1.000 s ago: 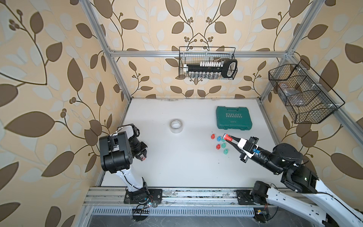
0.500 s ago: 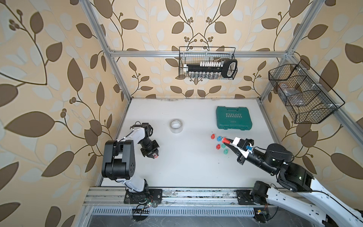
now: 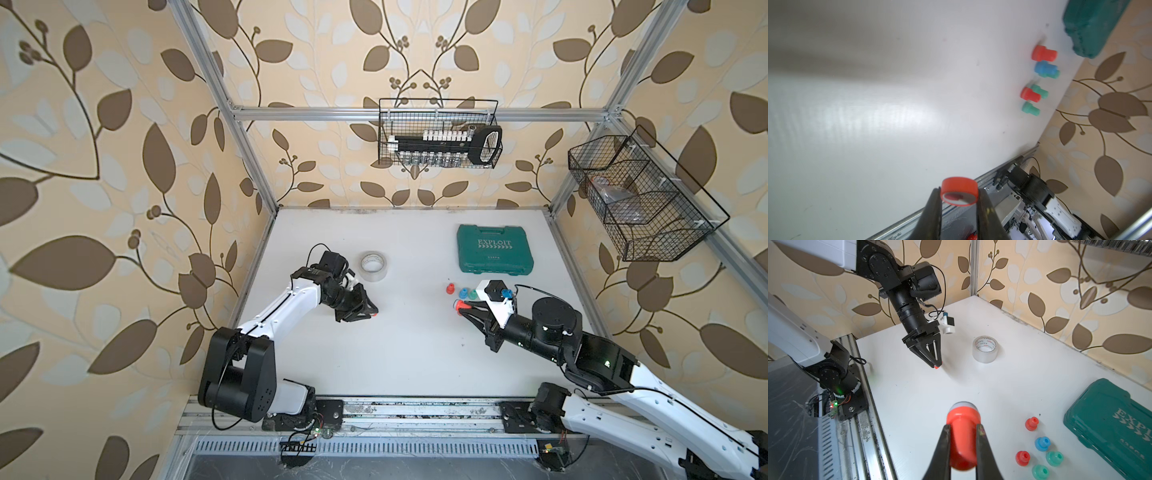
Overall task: Close the stamp cap
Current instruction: Pick up the cover from the center of the board, then place the cover at the center of the board.
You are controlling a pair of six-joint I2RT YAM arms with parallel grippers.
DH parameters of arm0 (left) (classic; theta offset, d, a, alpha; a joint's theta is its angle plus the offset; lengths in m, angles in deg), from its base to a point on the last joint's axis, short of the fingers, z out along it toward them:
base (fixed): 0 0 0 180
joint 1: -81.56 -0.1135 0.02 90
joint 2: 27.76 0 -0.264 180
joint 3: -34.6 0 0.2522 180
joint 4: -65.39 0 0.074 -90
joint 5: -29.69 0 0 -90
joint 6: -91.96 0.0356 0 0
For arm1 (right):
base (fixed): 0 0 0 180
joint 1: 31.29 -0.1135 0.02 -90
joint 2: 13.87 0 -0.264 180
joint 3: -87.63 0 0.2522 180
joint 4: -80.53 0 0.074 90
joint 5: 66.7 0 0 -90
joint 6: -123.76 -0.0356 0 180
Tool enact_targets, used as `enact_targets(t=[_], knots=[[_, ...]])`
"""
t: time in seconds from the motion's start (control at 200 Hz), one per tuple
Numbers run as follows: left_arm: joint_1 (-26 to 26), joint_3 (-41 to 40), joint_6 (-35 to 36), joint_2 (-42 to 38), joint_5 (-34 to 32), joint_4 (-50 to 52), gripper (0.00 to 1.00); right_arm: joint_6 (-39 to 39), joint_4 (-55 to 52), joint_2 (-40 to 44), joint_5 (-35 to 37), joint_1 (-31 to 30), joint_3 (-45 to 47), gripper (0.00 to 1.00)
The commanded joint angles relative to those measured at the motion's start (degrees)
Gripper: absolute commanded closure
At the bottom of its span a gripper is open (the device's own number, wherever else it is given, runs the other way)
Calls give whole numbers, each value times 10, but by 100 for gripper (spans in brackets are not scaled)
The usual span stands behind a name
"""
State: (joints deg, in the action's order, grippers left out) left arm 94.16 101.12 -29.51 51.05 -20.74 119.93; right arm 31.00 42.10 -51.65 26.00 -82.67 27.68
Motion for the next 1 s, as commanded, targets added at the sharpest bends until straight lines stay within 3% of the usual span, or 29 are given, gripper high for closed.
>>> enact_targets(t=[0.0,0.06,0.245,0.415,0.725,0.865,0.995], knots=[[7,33,29,-37,99,-33,75,-52,38,-13,-25,-1,4,100],[8,42,46,-45,84,-12,75,-60,47,-25,-29,-1,3,100],[16,93,86,30,-98,163,78,-72,41,-58,-35,-1,-6,100],[89,114,78,96,-230,200,77,-66,9,-55,-14,-1,-15,100],[231,167,41,260,-335,187,77,-52,-44,-20,15,0,-28,100],[248,166,25,283,-353,163,76,-53,-58,-10,19,0,-33,100],[251,149,22,274,-360,139,65,-54,-66,-5,19,0,-37,100]])
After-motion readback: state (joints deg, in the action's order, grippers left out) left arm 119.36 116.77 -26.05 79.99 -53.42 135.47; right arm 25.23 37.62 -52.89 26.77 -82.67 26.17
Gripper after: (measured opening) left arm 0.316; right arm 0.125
